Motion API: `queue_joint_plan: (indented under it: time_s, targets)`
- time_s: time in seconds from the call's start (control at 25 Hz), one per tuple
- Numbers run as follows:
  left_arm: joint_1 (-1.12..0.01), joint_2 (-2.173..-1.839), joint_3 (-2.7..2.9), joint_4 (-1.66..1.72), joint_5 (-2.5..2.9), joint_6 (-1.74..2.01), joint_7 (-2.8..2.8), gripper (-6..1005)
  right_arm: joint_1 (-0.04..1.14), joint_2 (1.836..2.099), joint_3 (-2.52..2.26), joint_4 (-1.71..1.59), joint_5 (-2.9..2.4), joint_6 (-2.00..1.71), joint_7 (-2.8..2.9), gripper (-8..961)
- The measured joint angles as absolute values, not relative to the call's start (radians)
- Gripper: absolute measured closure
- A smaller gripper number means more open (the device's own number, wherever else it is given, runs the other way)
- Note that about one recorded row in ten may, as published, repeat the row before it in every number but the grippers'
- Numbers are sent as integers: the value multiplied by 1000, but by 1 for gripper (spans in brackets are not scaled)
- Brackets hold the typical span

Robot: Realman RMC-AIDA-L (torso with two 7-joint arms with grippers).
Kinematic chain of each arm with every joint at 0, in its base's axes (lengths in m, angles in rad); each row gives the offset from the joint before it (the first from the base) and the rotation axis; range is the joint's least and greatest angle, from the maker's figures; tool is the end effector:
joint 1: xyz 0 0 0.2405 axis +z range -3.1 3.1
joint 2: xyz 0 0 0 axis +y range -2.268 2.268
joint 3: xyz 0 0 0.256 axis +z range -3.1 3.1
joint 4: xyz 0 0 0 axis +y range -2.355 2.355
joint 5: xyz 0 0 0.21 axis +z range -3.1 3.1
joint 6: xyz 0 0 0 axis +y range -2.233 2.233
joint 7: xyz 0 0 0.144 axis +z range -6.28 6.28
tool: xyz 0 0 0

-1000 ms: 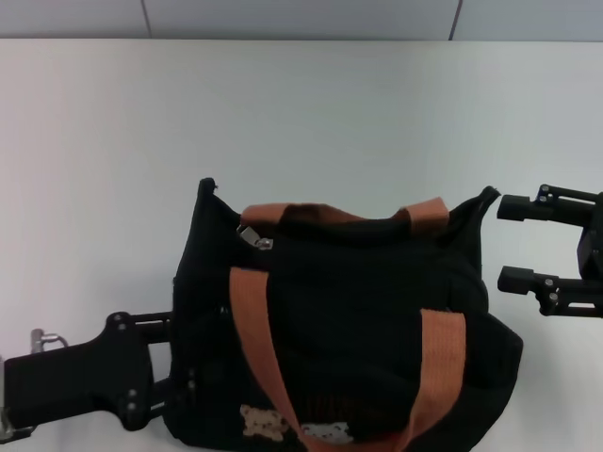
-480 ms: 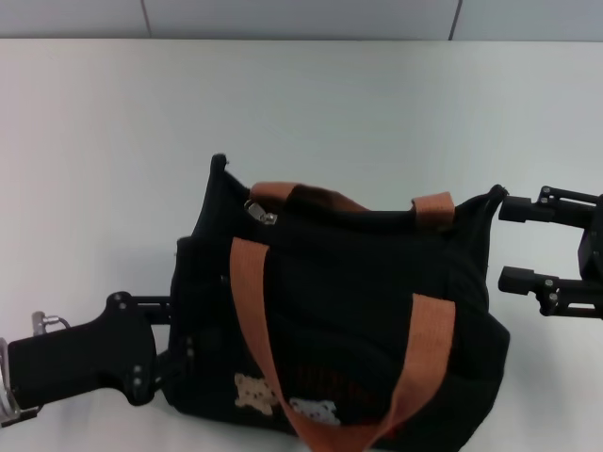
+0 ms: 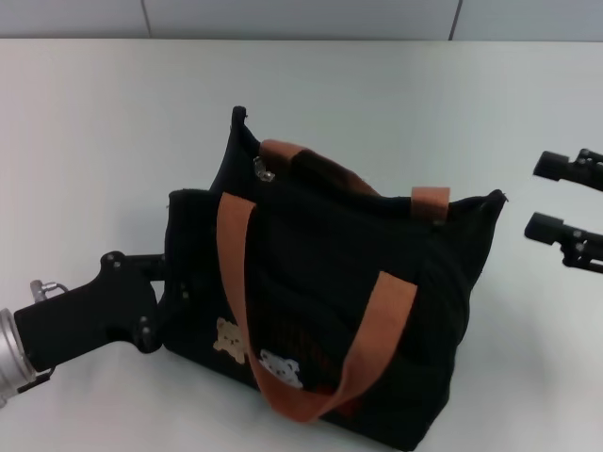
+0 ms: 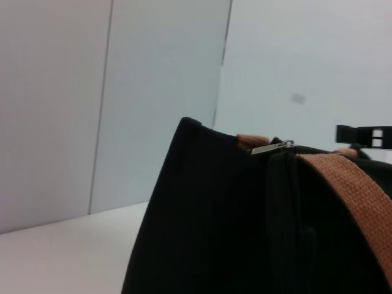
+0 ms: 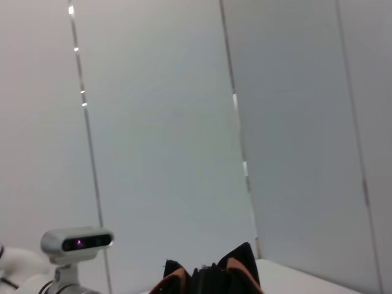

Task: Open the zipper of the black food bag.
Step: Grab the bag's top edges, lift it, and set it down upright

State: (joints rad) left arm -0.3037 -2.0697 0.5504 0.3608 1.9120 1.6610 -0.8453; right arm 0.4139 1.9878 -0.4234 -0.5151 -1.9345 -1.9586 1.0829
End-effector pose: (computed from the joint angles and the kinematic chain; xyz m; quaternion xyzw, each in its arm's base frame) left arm -0.3222 0.2352 -0.0219 -0.9056 -0.1787 -0.3251 0.2055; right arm 0.2886 0.2667 0.0552 -0.9005 0.1224 0.3918 0.1438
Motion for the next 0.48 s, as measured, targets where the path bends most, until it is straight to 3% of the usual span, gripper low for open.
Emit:
queue_joint_plan:
  time_s: [0.48]
  targets:
    - [-327, -2068, 406, 330, 1888, 1629, -837, 894, 381, 1988, -382, -492, -1936, -1948, 1083, 198]
